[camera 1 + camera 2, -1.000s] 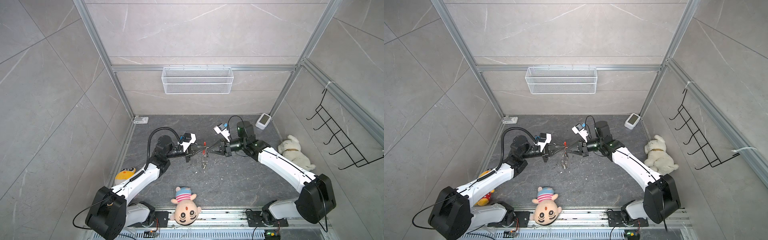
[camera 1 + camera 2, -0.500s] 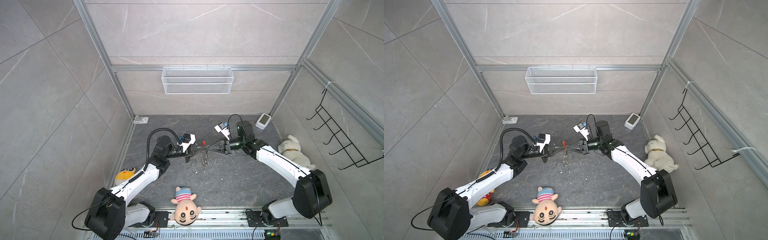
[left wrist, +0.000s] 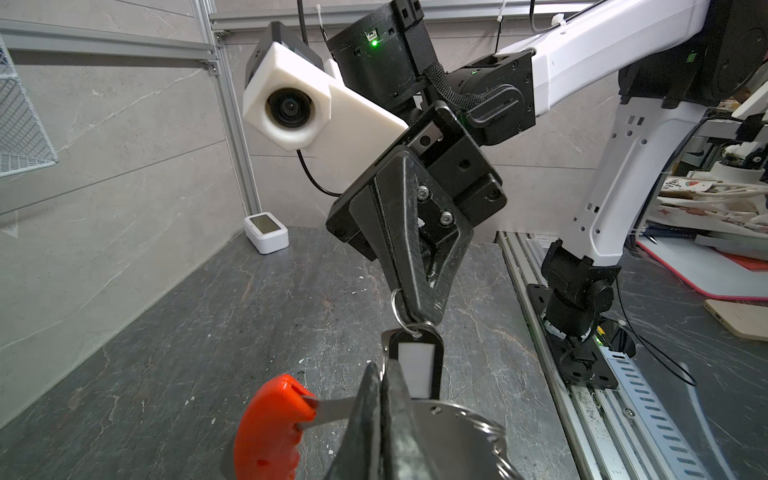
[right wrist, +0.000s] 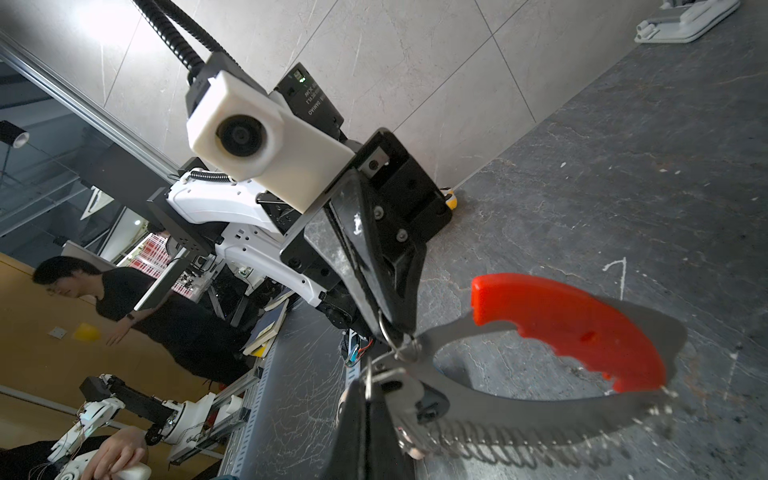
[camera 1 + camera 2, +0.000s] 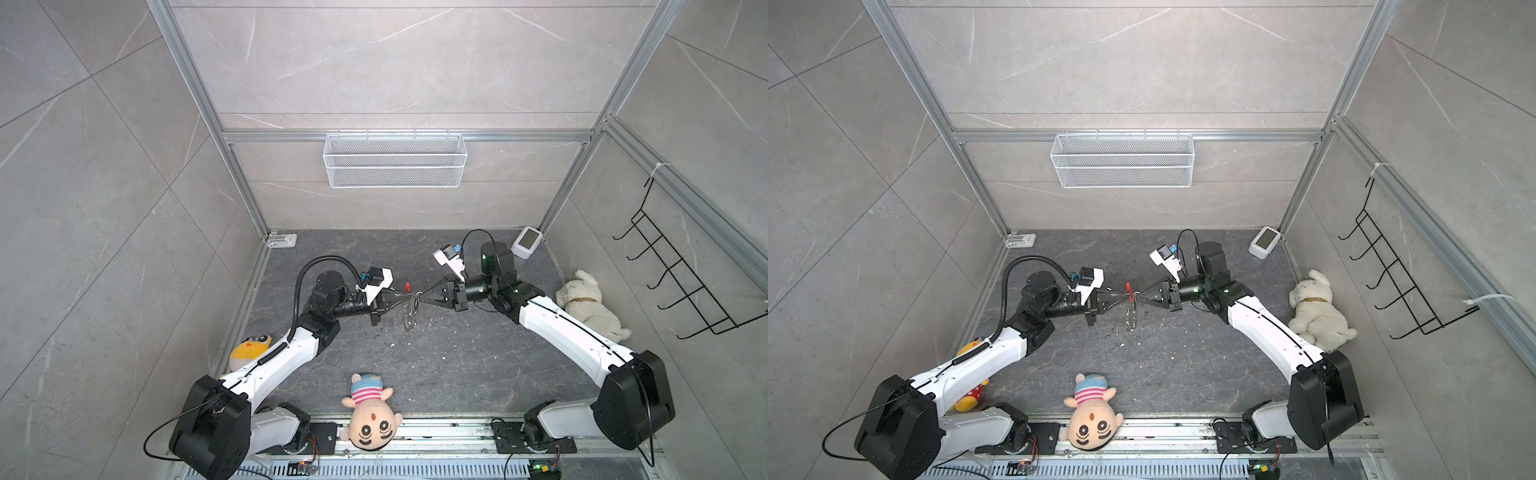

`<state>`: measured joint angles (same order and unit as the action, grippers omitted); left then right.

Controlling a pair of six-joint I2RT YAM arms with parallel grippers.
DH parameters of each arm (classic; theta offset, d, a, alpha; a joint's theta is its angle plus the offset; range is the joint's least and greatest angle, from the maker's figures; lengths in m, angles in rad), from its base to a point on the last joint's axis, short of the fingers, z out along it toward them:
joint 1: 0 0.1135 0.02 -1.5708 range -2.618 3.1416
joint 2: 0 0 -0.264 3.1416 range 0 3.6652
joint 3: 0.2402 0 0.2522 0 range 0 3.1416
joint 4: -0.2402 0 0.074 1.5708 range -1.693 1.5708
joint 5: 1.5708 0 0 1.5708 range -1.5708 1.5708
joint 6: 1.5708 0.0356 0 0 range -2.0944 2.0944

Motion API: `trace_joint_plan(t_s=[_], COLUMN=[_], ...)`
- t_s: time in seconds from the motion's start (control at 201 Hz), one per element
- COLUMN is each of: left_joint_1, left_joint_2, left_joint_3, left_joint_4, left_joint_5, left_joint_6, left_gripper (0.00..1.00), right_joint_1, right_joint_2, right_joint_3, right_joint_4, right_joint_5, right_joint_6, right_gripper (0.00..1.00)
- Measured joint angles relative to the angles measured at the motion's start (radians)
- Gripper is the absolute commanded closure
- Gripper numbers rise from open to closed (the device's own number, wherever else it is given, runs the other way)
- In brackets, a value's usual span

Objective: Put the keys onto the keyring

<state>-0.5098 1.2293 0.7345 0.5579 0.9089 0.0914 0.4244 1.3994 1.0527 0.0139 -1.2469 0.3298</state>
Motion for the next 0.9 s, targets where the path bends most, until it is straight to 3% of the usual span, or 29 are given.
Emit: trace_joint_plan(t_s=[0.897], left_joint_1=[0.005], left_joint_2=[0.002], left_joint_3=[0.0], left_joint_4=[0.01], left_joint_5=[0.009], left_joint_6=[-0.001], left_gripper=[1.0], right_joint_1=[0.002], right_joint_2=[0.085], right_joint_3=[0.032], right_joint_4=[0.056], right_joint_5=[-0.041], right_joint_6=[0.055], right_gripper=[1.0])
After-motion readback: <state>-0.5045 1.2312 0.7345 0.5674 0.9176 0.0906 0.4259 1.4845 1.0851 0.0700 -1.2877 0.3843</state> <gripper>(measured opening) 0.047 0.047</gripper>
